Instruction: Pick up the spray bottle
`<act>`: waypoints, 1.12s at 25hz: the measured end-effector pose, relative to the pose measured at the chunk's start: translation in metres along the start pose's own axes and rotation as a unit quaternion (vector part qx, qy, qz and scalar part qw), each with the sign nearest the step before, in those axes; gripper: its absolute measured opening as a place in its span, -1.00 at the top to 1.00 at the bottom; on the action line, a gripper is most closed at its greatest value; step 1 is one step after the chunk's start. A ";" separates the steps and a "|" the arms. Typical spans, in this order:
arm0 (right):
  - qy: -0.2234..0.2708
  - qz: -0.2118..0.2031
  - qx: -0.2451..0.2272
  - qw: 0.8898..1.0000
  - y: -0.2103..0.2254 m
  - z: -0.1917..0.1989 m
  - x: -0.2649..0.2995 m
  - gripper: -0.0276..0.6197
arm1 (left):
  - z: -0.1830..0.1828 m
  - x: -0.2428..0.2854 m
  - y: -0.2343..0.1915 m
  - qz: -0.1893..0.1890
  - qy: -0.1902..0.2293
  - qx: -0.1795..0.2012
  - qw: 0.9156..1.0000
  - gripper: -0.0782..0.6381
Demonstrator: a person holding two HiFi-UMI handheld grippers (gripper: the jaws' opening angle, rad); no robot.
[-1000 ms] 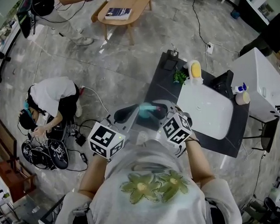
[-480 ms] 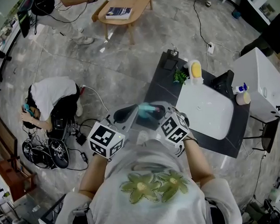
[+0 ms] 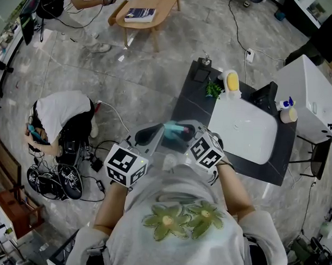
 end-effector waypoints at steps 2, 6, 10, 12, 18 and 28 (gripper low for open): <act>0.001 0.000 0.002 1.000 -0.001 0.000 0.001 0.59 | 0.001 0.000 0.000 0.000 0.000 0.000 1.000 0.76; 0.003 -0.004 0.015 1.000 -0.001 0.003 0.001 0.63 | 0.002 0.000 0.001 0.002 0.002 0.000 1.000 0.76; 0.005 -0.002 0.023 1.000 0.000 0.001 -0.001 0.64 | 0.002 -0.002 0.001 0.003 0.003 0.000 1.000 0.76; 0.006 0.000 0.028 1.000 0.000 0.000 -0.003 0.64 | 0.004 -0.003 0.001 0.004 0.002 0.001 1.000 0.76; 0.009 0.007 0.033 0.999 -0.001 0.000 -0.008 0.64 | 0.005 -0.003 0.002 0.009 0.001 0.002 1.000 0.76; 0.015 0.021 0.036 0.999 -0.009 -0.005 -0.016 0.65 | 0.007 -0.006 0.006 0.023 -0.005 0.009 1.000 0.76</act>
Point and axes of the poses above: the fingertips, and each gripper's own axes: x forward along the fingers, y to its right, z out of its underside, the point moved 5 cm from there along -x, backward along the fingers, and after that the axes turned 8 degrees about -z, right-handed, at the moved point
